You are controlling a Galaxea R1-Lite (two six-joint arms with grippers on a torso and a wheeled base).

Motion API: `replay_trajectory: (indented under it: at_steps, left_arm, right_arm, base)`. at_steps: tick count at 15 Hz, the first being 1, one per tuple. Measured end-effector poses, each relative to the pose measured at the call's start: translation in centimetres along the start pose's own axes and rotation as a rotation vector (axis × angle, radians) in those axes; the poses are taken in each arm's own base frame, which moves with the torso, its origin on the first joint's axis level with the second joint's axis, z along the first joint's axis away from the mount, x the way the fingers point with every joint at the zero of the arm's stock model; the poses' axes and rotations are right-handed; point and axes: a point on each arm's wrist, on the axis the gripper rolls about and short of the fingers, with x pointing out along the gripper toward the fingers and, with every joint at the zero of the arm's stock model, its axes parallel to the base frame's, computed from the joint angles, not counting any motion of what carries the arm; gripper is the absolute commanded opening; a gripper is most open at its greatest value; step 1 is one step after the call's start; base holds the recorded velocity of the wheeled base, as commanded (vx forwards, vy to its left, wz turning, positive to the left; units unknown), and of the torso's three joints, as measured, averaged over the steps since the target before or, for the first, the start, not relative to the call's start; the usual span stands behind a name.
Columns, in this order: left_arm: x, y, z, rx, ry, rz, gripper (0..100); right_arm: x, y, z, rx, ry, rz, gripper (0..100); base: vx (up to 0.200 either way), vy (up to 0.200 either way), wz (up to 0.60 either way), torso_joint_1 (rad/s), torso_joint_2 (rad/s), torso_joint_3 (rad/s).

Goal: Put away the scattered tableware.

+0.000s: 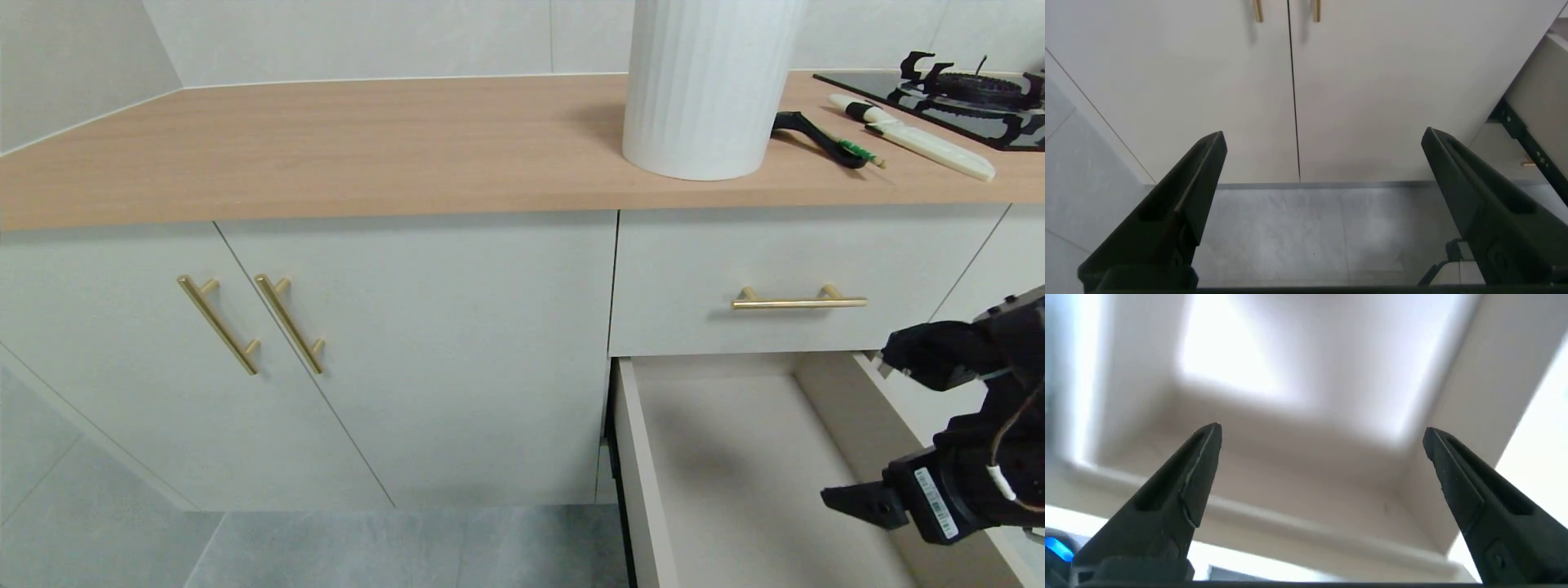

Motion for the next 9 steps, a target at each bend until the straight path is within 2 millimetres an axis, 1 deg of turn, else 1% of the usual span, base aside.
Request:
replay_trajectory:
  at_steps: [4,7,8,9]
  left_arm:
    - [0.0,0.0,0.0,0.0,0.0,0.0,100]
    - [0.0,0.0,0.0,0.0,0.0,0.0,100]
    - [0.0,0.0,0.0,0.0,0.0,0.0,100]
    - [0.0,0.0,0.0,0.0,0.0,0.0,100]
  right_arm:
    - [-2.0,-0.8,0.5,0.044,-0.133,-0.005,100]
    - [-2.7,-1.1,0.4,0.051,-0.164,-0.007,100]
    - [-2.8,-1.1,0.4,0.053,-0.17,-0.006,100]
    - [-2.9,-1.1,0.4,0.055,-0.183,-0.005,100]
  base:
    - [0.0,0.0,0.0,0.0,0.0,0.0]
    - [0.0,0.0,0.0,0.0,0.0,0.0]
    - [0.0,0.0,0.0,0.071,-0.19,-0.046]
    - [0.0,0.0,0.0,0.139,-0.31,-0.207]
